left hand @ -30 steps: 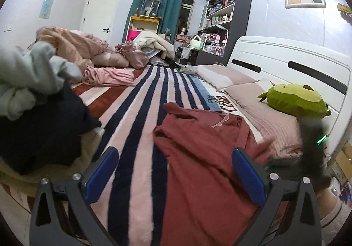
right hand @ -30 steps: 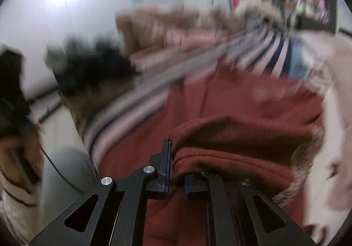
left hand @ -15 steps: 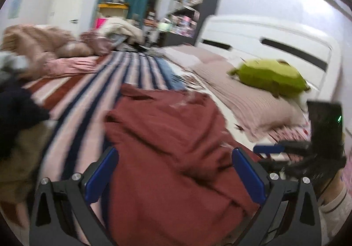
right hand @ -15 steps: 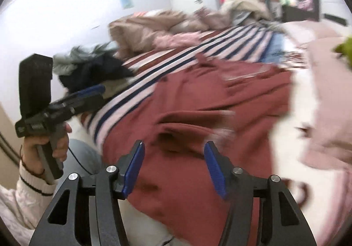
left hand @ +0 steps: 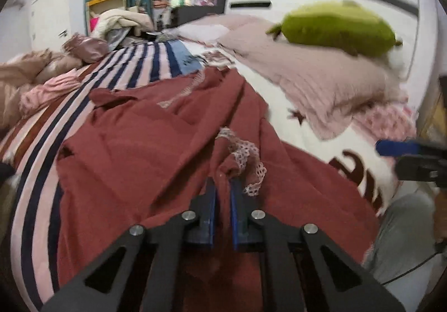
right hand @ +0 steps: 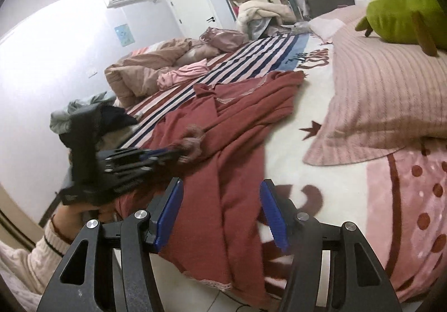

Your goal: Fold small clothes

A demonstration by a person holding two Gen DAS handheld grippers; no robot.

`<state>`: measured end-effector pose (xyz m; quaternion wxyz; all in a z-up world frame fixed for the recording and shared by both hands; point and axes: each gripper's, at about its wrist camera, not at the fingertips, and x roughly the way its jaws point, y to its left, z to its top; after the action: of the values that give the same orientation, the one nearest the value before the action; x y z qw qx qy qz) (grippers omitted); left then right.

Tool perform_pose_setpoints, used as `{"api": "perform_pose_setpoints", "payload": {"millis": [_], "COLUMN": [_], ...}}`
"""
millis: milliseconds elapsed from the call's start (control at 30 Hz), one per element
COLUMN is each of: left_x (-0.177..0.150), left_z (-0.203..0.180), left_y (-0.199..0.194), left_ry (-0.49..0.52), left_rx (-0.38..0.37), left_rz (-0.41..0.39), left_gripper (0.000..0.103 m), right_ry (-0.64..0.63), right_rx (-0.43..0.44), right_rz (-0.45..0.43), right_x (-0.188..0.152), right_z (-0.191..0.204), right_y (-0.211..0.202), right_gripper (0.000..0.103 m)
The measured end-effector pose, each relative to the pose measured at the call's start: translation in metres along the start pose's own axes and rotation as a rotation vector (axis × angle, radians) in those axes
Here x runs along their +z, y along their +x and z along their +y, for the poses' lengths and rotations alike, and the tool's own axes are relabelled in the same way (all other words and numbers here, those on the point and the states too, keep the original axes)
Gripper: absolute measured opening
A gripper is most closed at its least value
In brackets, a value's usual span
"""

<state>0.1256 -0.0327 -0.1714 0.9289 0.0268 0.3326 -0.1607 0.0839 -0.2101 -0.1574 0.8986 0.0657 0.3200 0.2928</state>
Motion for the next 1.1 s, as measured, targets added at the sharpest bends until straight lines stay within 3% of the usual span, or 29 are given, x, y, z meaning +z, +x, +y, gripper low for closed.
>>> {"api": "perform_pose_setpoints", "payload": {"millis": [167, 300, 400, 467, 533, 600, 700, 833, 967, 1100], "left_x": [-0.016, -0.040, -0.061, -0.075, -0.084, -0.085, -0.073, -0.034, 0.010, 0.039], "left_z": [0.038, 0.069, 0.078, 0.080, 0.080, 0.081, 0.095, 0.101, 0.094, 0.078], "left_y": [-0.045, -0.065, -0.070, -0.072, -0.077, -0.086, -0.107, -0.114, -0.087, -0.030], "left_ry": [-0.124, -0.214, -0.258, -0.285, -0.288, -0.269, -0.276, -0.189, -0.075, 0.035], "left_rx": [0.063, 0.100, 0.075, 0.011, -0.039, -0.041, -0.035, -0.018, -0.065, -0.135], "left_rz": [-0.080, -0.055, -0.009, 0.038, 0.059, 0.054, -0.005, -0.069, -0.075, 0.005], "left_gripper": [0.006, 0.006, 0.006, 0.007, 0.019, 0.040, 0.055, 0.058, 0.058, 0.058], "right_ry": [0.044, 0.080, 0.099, 0.107, 0.106, 0.085, 0.056, 0.009, -0.039, -0.132], "right_rx": [0.010, 0.009, -0.012, -0.012, -0.018, -0.035, -0.049, -0.067, -0.109, -0.234], "right_rz": [0.001, 0.015, 0.031, 0.040, 0.048, 0.049, 0.039, 0.042, 0.080, 0.163], "right_x": [0.000, -0.001, -0.001, 0.000, 0.003, 0.009, 0.024, 0.047, 0.067, 0.075], "right_z": [-0.012, -0.017, -0.019, -0.018, -0.016, -0.013, -0.010, -0.011, -0.018, -0.026], "right_y": [0.004, 0.014, 0.020, 0.023, 0.025, 0.026, 0.026, 0.040, 0.070, 0.106], "right_gripper": [0.053, 0.053, 0.053, 0.053, 0.053, 0.053, 0.053, 0.053, 0.052, 0.034]}}
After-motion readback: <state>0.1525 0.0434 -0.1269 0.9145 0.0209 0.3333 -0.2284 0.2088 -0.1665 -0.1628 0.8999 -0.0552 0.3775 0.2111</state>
